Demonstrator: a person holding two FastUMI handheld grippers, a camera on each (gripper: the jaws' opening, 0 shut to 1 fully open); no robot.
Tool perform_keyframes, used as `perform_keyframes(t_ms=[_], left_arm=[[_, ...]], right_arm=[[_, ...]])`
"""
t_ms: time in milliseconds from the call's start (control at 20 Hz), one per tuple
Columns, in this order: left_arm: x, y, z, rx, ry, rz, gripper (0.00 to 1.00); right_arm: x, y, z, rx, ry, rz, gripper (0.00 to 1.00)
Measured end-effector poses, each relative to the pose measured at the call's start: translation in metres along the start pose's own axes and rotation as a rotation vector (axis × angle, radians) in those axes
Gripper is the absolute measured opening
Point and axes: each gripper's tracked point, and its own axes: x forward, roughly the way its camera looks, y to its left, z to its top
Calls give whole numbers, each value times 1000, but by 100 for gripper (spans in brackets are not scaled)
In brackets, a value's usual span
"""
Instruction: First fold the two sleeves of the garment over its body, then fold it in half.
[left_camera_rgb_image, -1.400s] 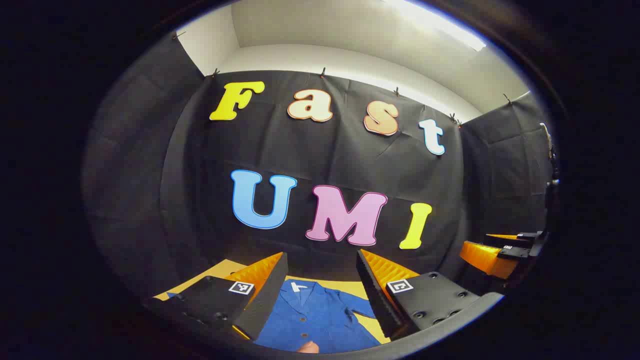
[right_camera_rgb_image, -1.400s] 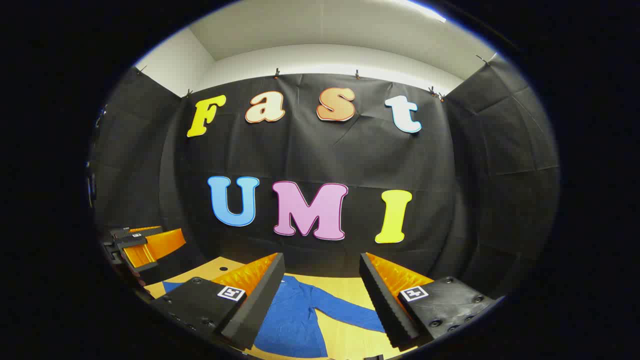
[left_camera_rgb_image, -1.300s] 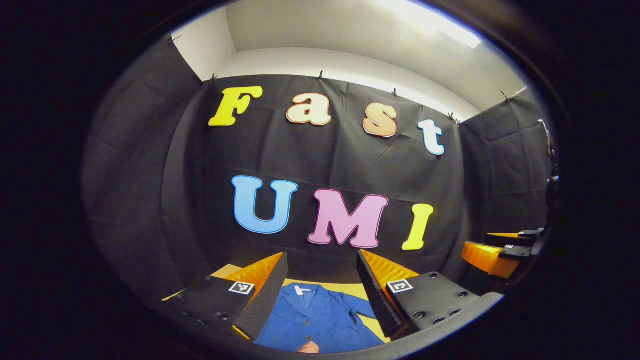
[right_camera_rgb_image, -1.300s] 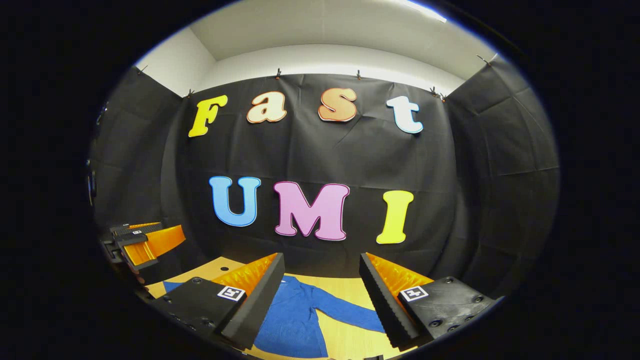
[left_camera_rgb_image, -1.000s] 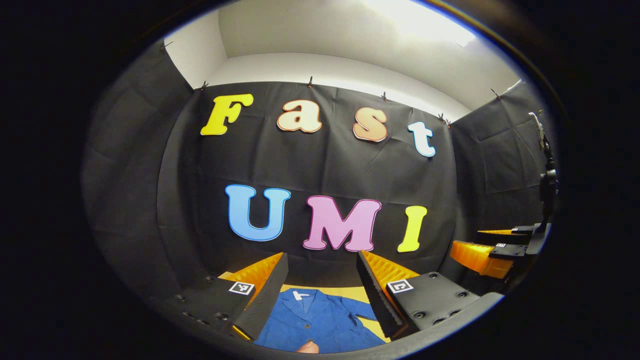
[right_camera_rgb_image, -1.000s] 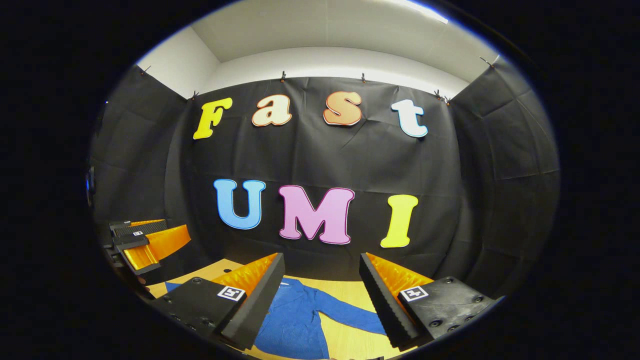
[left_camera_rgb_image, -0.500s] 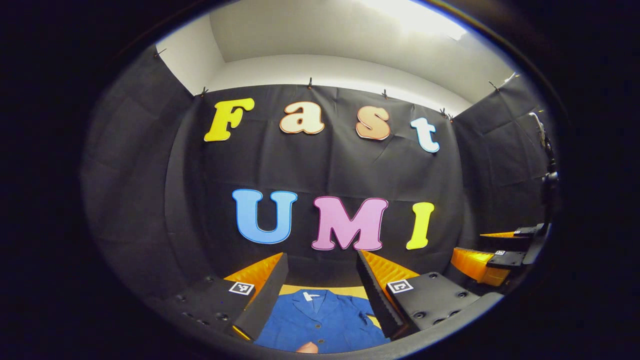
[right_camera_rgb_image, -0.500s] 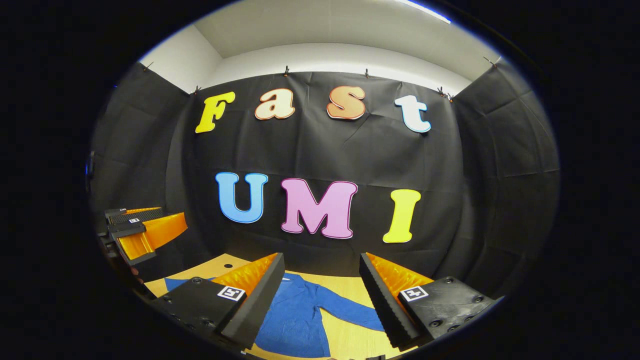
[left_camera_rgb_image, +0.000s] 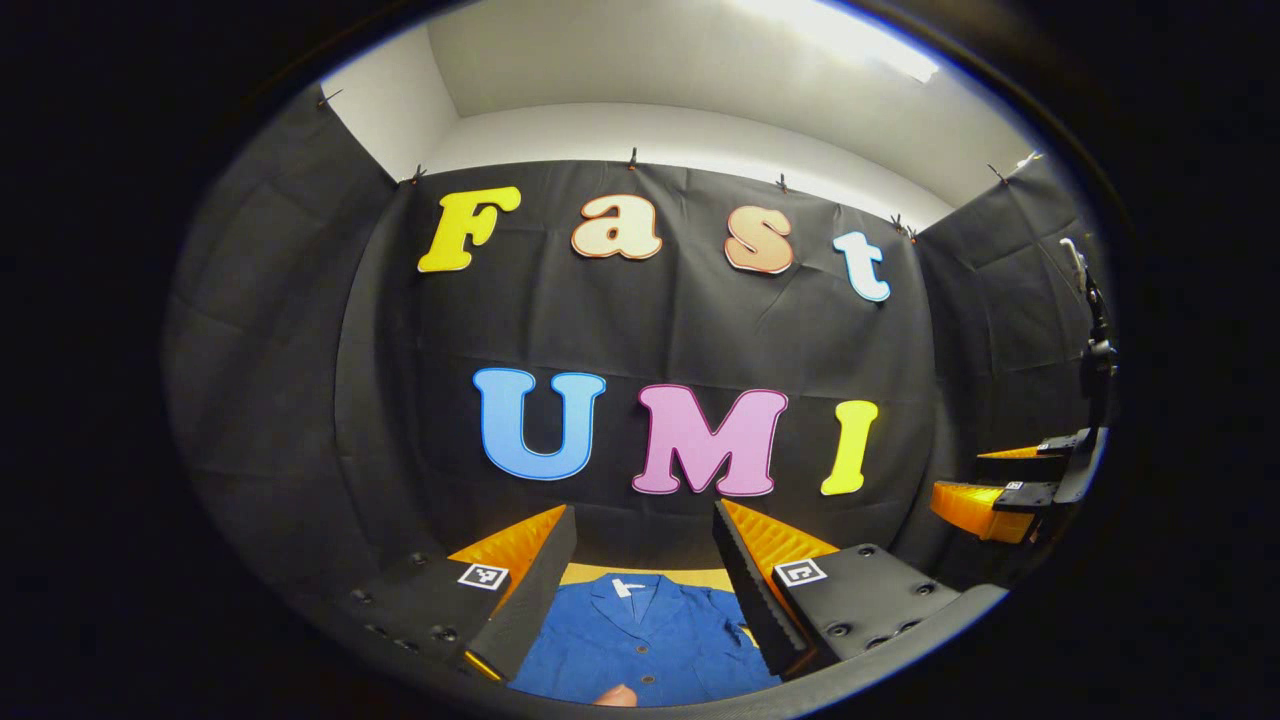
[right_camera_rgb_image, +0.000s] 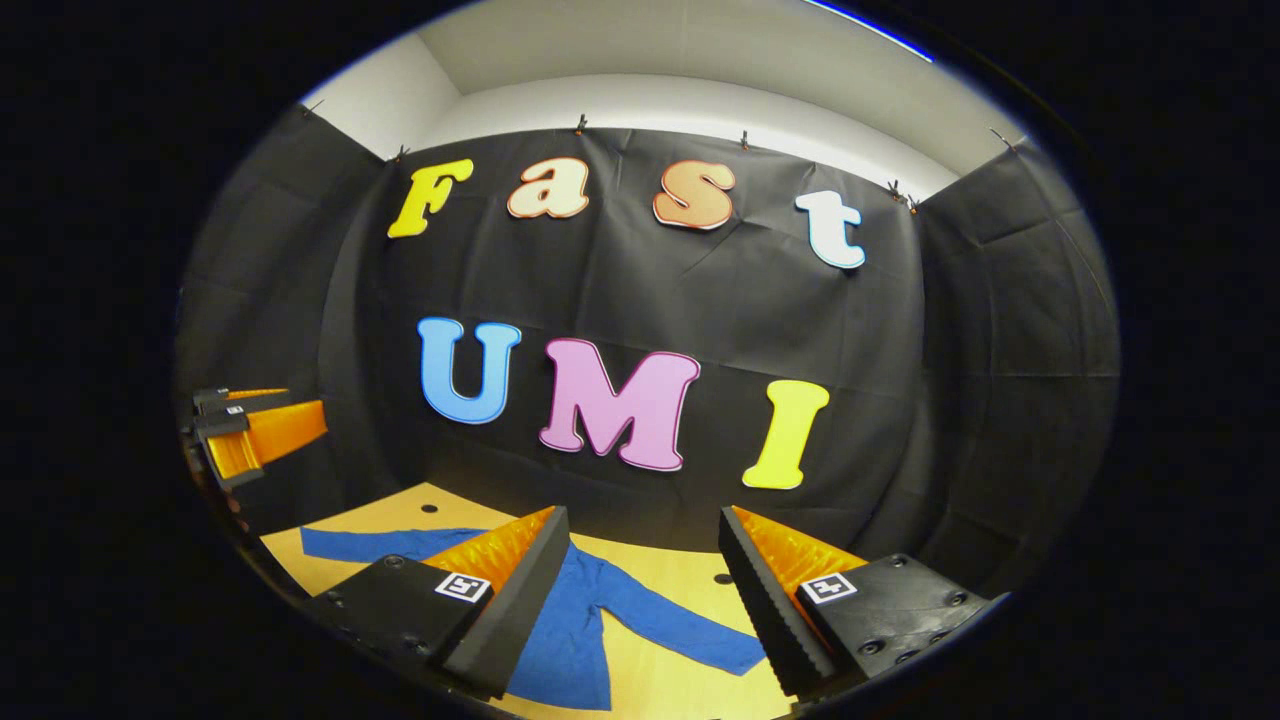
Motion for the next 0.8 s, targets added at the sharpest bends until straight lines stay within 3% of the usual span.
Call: perform_keyframes(t_ms=[150, 350, 450, 650, 800], left_arm=[[3, 6, -5, -22, 10, 19, 79], [12, 4, -19, -42, 37, 46, 79], [18, 3, -26, -60, 59, 63, 79], [37, -2, -40, -60, 92, 114, 78], [55, -9, -49, -50, 106, 127, 79]], right_arm=[[13, -24, -11, 33, 57, -12, 96], [42, -81, -60, 84, 221, -60, 96], [55, -104, -104, 124, 361, -75, 96], [89, -125, -192, 320, 612, -56, 96], [107, -143, -270, 373, 795, -69, 98]])
